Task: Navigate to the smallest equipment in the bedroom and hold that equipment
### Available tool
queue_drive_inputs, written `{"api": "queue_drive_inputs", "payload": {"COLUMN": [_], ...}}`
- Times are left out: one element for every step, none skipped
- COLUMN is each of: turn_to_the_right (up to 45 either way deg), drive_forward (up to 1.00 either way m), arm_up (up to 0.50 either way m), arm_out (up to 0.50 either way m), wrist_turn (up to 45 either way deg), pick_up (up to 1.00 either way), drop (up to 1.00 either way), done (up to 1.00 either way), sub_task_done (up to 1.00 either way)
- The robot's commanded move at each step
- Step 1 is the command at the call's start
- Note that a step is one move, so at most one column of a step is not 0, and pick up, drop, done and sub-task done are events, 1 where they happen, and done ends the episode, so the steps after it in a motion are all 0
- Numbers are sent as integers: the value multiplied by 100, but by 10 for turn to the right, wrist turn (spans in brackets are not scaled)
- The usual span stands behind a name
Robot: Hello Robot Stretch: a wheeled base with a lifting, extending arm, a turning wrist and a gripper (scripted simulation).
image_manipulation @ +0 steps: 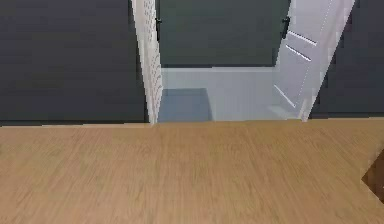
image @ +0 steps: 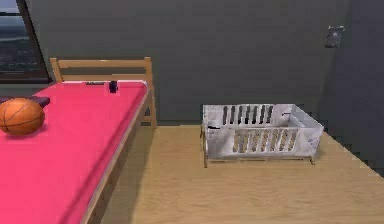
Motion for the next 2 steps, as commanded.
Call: {"api": "queue_drive_inputs", "payload": {"turn_to_the_right": [0,-90], "drive_forward": [100,0], "arm_up": [0,0], "arm_out": [0,0], "wrist_turn": [0,0], "pick_up": [0,0], "drop": [0,0], "done": [0,0], "sub_task_done": [0,0]}}
